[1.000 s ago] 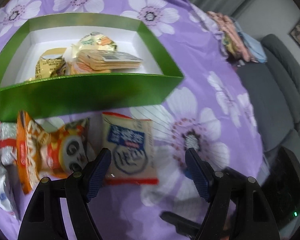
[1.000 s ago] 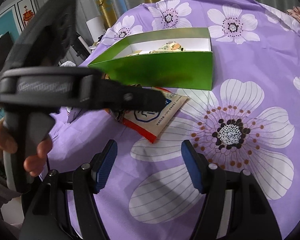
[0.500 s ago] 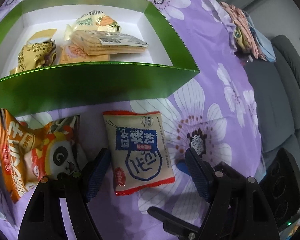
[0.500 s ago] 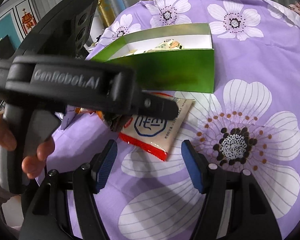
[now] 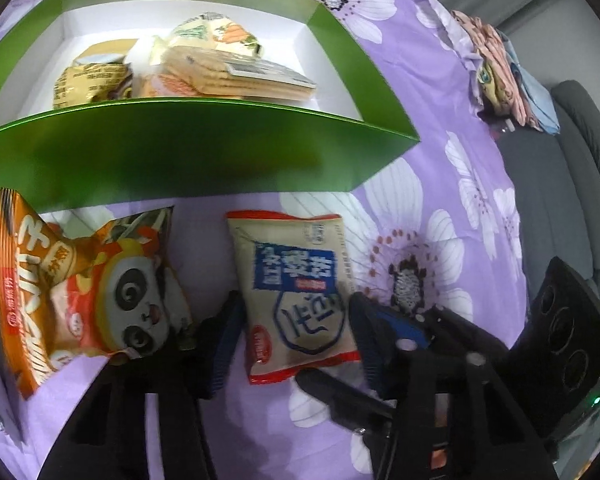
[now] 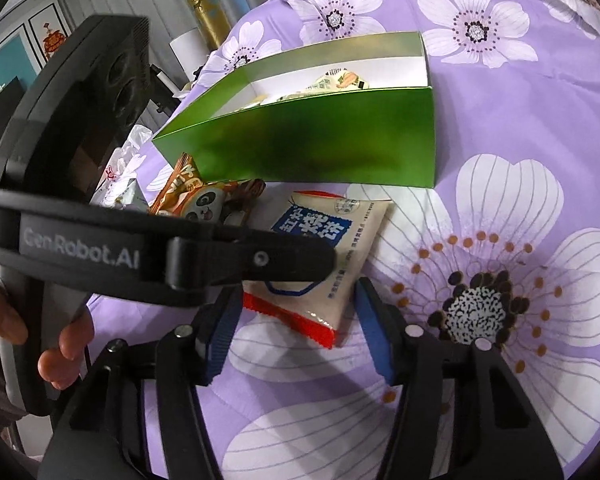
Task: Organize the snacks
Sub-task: 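Reach the right tool to the white-and-blue bag and grasp it, then lift the white-and-blue bag and carry it over the green box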
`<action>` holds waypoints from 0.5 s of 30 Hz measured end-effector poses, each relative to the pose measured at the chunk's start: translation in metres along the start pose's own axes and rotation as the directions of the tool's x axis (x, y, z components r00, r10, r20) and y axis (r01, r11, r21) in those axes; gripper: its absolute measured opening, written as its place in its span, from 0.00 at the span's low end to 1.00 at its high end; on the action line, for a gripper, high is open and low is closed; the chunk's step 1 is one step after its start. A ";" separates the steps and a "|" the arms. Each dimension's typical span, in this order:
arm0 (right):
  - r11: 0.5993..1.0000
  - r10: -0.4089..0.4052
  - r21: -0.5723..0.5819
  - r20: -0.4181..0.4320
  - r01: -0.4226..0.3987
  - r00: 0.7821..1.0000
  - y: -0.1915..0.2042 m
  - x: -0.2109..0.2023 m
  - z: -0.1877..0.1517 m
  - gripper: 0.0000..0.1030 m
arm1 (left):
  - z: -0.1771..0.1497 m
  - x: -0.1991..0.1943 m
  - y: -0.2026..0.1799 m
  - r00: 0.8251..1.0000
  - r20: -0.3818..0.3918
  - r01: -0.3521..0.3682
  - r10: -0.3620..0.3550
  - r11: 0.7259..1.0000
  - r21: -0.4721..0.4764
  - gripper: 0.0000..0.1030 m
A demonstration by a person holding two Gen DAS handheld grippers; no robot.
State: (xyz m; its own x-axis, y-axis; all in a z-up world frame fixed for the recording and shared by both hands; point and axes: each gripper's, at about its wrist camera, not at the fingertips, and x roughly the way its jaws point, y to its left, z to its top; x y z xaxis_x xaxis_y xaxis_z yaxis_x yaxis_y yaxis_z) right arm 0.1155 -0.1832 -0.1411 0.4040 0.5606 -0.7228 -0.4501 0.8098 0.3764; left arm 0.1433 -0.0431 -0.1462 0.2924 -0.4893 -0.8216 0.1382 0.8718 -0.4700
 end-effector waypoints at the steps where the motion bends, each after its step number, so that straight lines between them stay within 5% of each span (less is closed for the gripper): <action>1: 1.000 0.001 0.003 -0.004 -0.001 1.000 -0.001 0.001 0.001 0.53 | 0.000 0.000 0.001 1.000 0.001 0.000 0.000 1.000 -0.003 0.44; 10: 0.998 -0.057 -0.015 0.002 0.057 0.998 0.002 0.000 -0.001 0.27 | -0.005 -0.003 -0.001 0.999 0.032 -0.026 0.025 0.999 0.019 0.38; 15: 0.997 -0.069 -0.038 0.018 0.070 0.997 0.005 -0.005 -0.005 0.24 | -0.009 -0.007 -0.004 0.999 0.047 -0.024 0.023 0.999 0.023 0.38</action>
State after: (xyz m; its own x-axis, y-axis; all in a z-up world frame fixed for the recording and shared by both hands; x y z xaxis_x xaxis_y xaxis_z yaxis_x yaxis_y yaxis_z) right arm 0.1070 -0.1832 -0.1385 0.4483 0.5060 -0.7369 -0.4506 0.8399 0.3027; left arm 0.1320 -0.0432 -0.1412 0.3393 -0.4677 -0.8162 0.1527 0.8835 -0.4427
